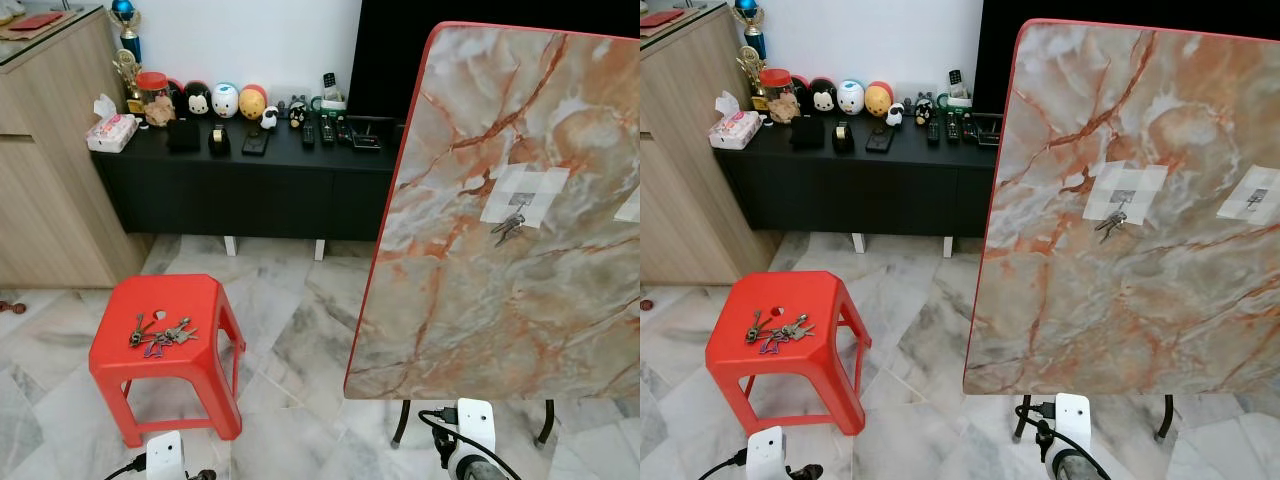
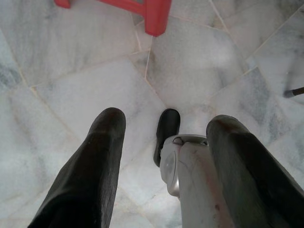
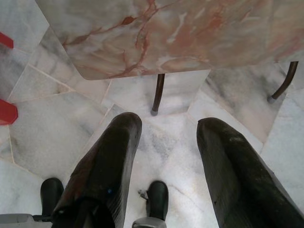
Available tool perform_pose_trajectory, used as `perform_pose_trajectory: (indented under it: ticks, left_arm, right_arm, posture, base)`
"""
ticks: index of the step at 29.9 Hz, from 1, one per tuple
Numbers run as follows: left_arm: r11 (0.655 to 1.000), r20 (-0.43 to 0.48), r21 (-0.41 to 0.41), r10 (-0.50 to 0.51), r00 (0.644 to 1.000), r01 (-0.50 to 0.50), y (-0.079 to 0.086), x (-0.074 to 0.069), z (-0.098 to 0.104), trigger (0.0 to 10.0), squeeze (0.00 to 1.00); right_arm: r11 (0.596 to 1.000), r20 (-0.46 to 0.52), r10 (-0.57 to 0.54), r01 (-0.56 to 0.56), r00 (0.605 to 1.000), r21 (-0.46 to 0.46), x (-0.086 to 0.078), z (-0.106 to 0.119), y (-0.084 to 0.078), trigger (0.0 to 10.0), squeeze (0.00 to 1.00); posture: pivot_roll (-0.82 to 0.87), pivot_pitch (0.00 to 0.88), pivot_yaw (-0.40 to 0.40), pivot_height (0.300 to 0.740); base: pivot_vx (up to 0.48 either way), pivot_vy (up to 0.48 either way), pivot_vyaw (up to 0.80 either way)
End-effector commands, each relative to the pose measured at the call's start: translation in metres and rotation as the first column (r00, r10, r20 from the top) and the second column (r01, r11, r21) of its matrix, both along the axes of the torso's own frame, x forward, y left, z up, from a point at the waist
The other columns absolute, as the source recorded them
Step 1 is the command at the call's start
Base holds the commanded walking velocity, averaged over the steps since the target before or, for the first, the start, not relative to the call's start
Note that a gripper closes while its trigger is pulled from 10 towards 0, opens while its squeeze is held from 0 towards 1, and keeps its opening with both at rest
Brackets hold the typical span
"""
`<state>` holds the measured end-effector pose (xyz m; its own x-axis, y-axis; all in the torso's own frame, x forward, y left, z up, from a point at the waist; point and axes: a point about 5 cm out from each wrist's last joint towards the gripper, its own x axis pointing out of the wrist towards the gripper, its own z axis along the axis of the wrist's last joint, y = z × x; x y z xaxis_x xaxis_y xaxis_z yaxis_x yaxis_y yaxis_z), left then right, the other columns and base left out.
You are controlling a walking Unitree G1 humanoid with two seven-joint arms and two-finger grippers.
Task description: Hang keys on a hook
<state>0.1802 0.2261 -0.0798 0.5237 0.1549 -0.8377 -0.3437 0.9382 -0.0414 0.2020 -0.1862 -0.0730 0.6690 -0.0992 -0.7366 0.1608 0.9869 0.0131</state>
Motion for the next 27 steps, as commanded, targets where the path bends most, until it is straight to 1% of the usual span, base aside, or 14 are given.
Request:
perform_pose_trajectory:
  ticks: [1, 18, 27]
  left_arm:
    - [1.000, -0.016, -0.004, -0.012, 1.000, 0.012, -0.0031, -0.0014, -0.0015, 10.0, 0.00]
    - [1.000, -0.033, -0.006, -0.028, 0.999, 0.028, -0.0046, -0.0068, -0.0043, 10.0, 0.00]
    - [0.999, -0.036, -0.001, -0.040, 0.999, 0.040, -0.0044, -0.0070, -0.0044, 10.0, 0.00]
  right_arm:
    - [1.000, 0.001, -0.028, 0.028, 1.000, 0.000, 0.0011, 0.0010, -0.0040, 10.0, 0.00]
    - [0.999, -0.010, -0.035, 0.035, 0.999, -0.001, -0.0020, -0.0006, -0.0051, 10.0, 0.00]
    - [0.999, -0.014, -0.037, 0.037, 0.999, 0.002, -0.0031, -0.0014, -0.0047, 10.0, 0.00]
  posture:
    - [0.07, 0.000, -0.072, 0.740]
    - [0.07, 0.000, -0.065, 0.740]
    - [0.07, 0.000, -0.058, 0.740]
  base:
    - [0.000, 0.292, 0.00]
    - [0.000, 0.354, 0.00]
    - [0.000, 0.367, 0.00]
